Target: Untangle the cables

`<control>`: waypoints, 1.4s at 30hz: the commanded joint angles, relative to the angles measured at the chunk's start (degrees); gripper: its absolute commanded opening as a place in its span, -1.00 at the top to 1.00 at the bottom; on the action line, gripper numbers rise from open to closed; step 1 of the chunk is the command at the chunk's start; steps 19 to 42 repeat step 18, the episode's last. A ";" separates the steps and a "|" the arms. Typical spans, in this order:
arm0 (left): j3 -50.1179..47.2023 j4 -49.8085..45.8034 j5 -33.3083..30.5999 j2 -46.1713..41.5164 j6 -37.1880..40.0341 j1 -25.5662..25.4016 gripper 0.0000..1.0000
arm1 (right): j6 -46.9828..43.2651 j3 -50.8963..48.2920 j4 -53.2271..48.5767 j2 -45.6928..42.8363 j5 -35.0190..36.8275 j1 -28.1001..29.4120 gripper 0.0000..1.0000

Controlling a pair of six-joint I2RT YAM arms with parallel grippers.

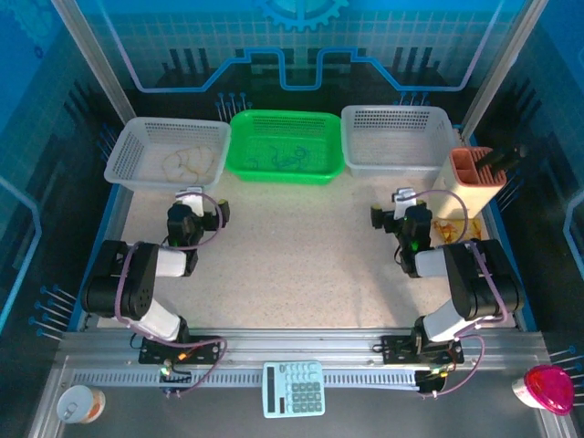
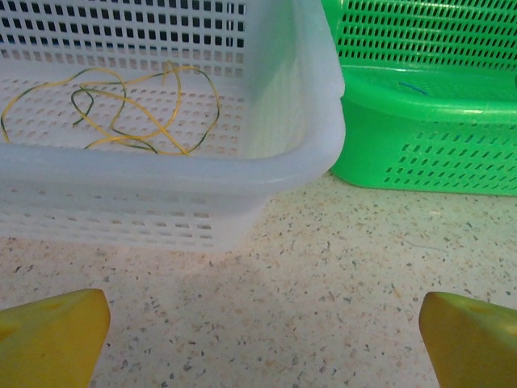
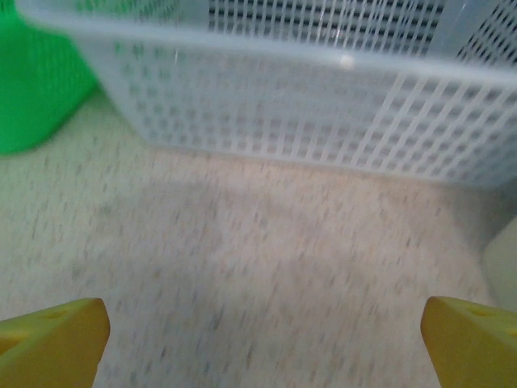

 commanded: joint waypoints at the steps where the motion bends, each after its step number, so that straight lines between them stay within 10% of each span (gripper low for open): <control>1: 0.59 -0.34 2.00 -0.19 0.27 0.42 -0.98 | 0.34 0.77 -1.05 -0.90 -1.15 -0.10 -0.99; 42: 0.50 -0.24 2.02 -0.12 0.47 0.23 -0.99 | 0.39 0.72 -0.89 -0.82 -2.79 -0.71 -0.99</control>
